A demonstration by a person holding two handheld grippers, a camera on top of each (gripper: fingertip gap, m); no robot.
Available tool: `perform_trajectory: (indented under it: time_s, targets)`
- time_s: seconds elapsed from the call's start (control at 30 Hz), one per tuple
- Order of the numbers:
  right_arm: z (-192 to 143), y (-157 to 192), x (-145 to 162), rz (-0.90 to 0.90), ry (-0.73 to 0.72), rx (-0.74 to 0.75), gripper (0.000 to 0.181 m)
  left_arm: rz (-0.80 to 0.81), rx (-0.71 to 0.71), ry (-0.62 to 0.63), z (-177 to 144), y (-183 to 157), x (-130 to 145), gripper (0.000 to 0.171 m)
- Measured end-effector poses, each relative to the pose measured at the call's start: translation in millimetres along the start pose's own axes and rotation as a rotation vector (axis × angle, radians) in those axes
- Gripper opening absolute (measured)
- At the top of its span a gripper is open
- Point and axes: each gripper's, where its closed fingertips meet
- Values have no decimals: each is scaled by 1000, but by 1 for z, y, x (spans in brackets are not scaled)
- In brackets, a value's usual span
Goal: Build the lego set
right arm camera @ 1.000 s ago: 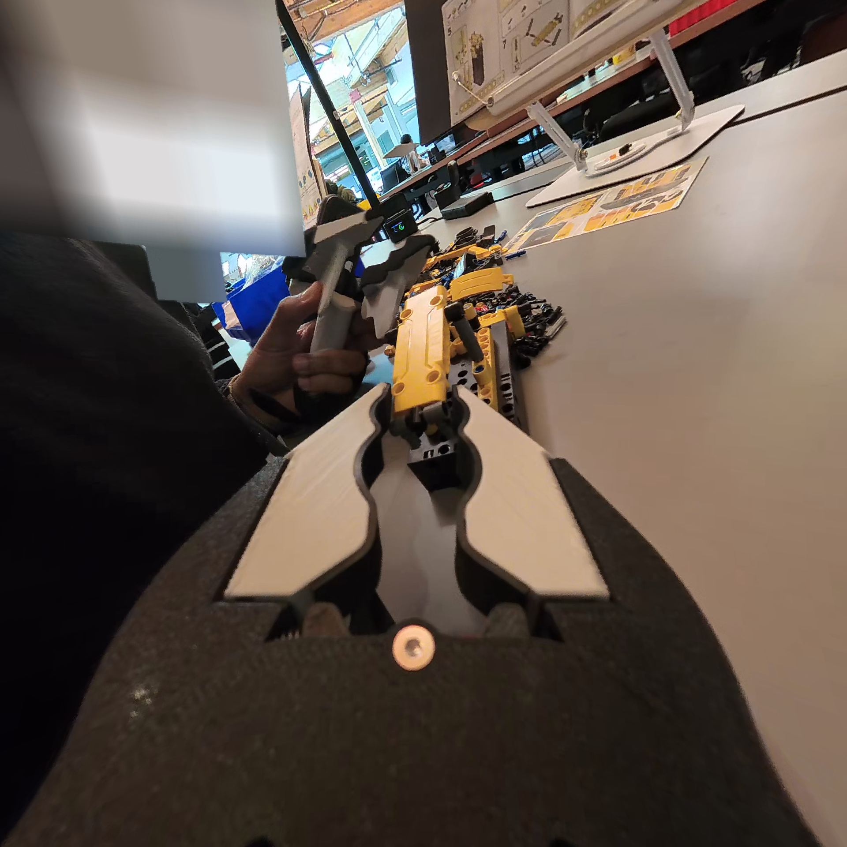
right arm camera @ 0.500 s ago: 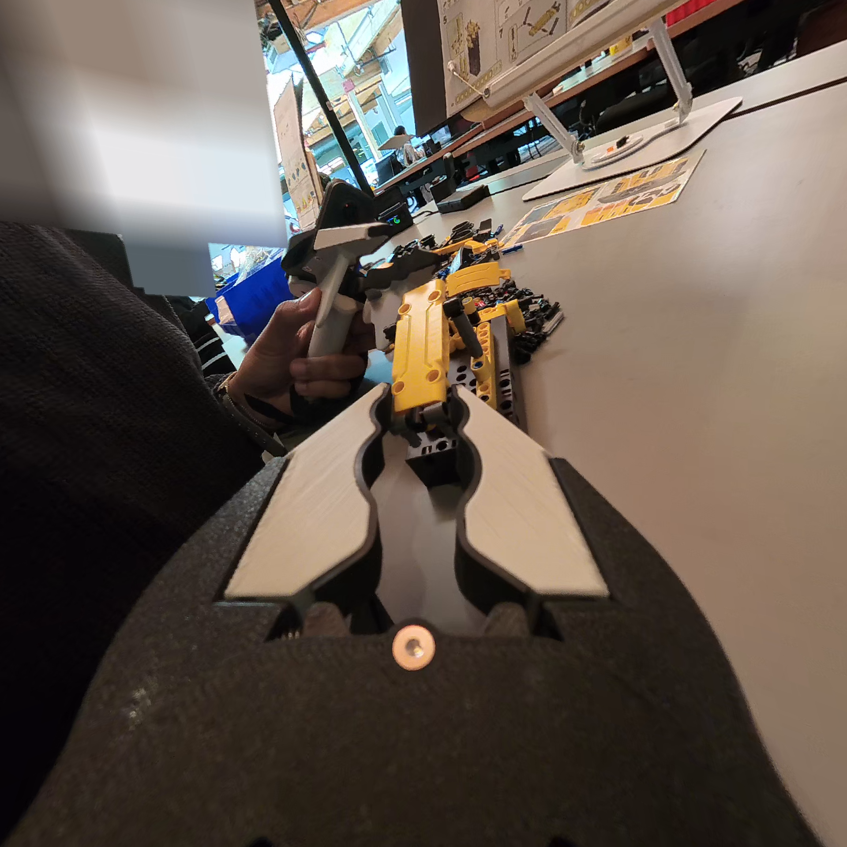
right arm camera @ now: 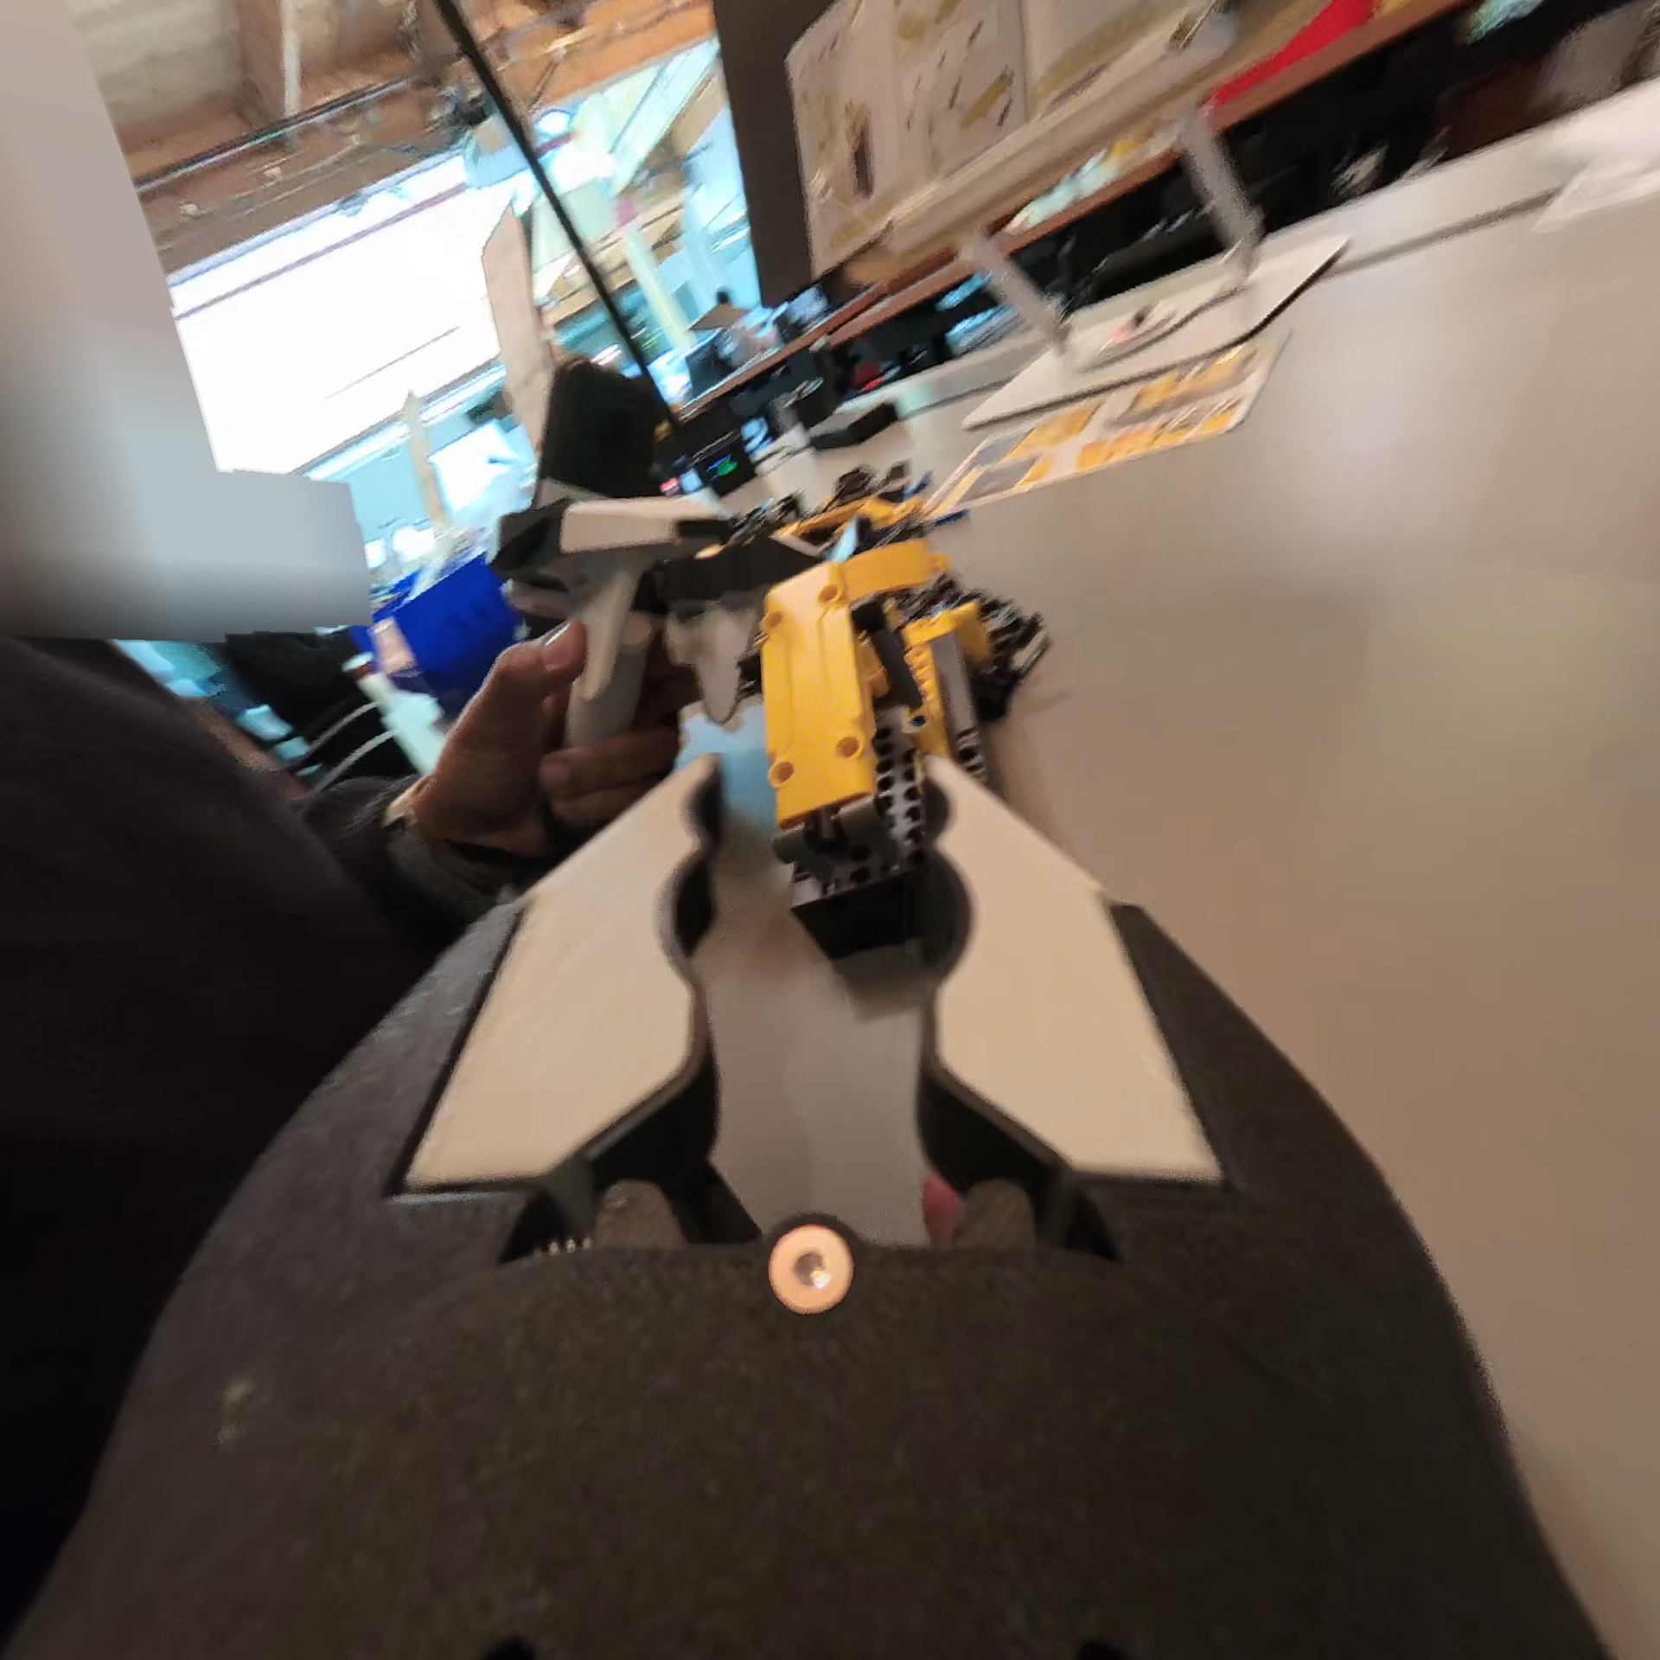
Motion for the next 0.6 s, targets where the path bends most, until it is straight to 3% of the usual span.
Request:
perform_trajectory:
  time_s: [0.07,0.2,0.27,0.43,0.6]
  targets:
    - [-6,-4,-8,-56,-52,75,65,41,-13,17,2,-1,1,27]
    - [-21,-4,-17,-149,-126,189,67,79,-21,54,7,-4,6,28]
    - [-26,-10,-10,-166,-98,267,67,82,-29,61,8,-3,7,29]
    - [-26,-14,17,-320,52,404,41,20,-39,79,13,6,10,29]
    - [-19,-14,20,-440,146,491,31,1,-45,109,16,9,14,28]
Point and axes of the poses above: each gripper's, where its closed fingertips meet, z out along the fingers, x out of its underside, y = z × x across the jaws, and after that the axes turned 14 degrees about z, right-handed
